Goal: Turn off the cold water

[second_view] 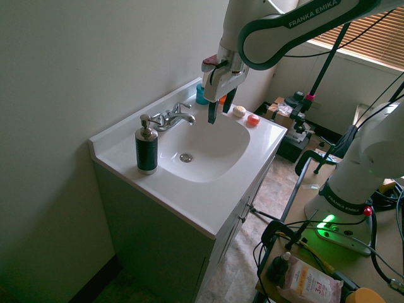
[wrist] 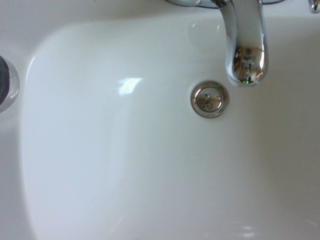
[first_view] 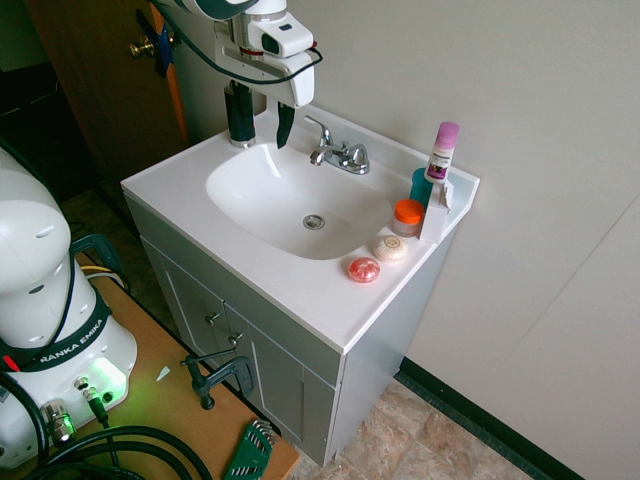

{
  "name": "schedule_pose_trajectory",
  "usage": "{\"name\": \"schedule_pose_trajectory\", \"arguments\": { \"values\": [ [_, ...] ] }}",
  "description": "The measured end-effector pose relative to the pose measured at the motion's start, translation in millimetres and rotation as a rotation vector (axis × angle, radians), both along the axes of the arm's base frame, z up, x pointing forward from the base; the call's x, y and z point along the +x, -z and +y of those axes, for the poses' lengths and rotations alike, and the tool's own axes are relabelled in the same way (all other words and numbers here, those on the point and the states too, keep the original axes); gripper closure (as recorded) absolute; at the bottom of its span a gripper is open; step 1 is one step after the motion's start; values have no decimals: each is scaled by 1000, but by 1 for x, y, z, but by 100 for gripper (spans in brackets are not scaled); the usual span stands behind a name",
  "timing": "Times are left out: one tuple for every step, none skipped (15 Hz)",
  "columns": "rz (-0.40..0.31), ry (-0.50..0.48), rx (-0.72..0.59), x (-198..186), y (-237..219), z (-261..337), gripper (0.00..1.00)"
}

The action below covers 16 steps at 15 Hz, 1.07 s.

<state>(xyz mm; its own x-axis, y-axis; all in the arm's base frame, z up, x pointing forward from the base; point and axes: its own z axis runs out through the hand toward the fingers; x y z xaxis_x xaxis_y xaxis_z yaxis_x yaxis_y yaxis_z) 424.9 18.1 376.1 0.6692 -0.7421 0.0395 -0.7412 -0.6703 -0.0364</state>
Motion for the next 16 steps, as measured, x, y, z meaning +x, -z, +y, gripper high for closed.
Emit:
{"name": "schedule_pose_trajectory", "arguments": {
  "values": [
    [0, 2, 3, 0, 0, 0, 0],
    [-1, 5, 6, 0, -1, 0, 0],
    [-4, 7, 6, 0, -1, 0, 0],
    [-9, 16, 2, 1, -1, -3, 0],
    [-21, 34, -5, 4, -1, -8, 0],
    [-39, 61, -17, 11, -1, -14, 0],
    [-62, 85, -36, 20, 1, -21, 0],
    [-83, 106, -58, 33, 6, -29, 0],
    [-97, 124, -78, 47, 14, -35, 0],
    [-105, 141, -94, 61, 22, -40, 0],
    [-113, 156, -107, 76, 29, -44, 0],
    [-119, 167, -123, 90, 36, -49, 0],
    [-122, 180, -138, 102, 41, -55, 0],
    [-124, 189, -147, 113, 45, -61, 0],
    [-125, 198, -156, 123, 50, -68, 0],
    [-125, 204, -162, 132, 55, -73, 0]
  ]
}}
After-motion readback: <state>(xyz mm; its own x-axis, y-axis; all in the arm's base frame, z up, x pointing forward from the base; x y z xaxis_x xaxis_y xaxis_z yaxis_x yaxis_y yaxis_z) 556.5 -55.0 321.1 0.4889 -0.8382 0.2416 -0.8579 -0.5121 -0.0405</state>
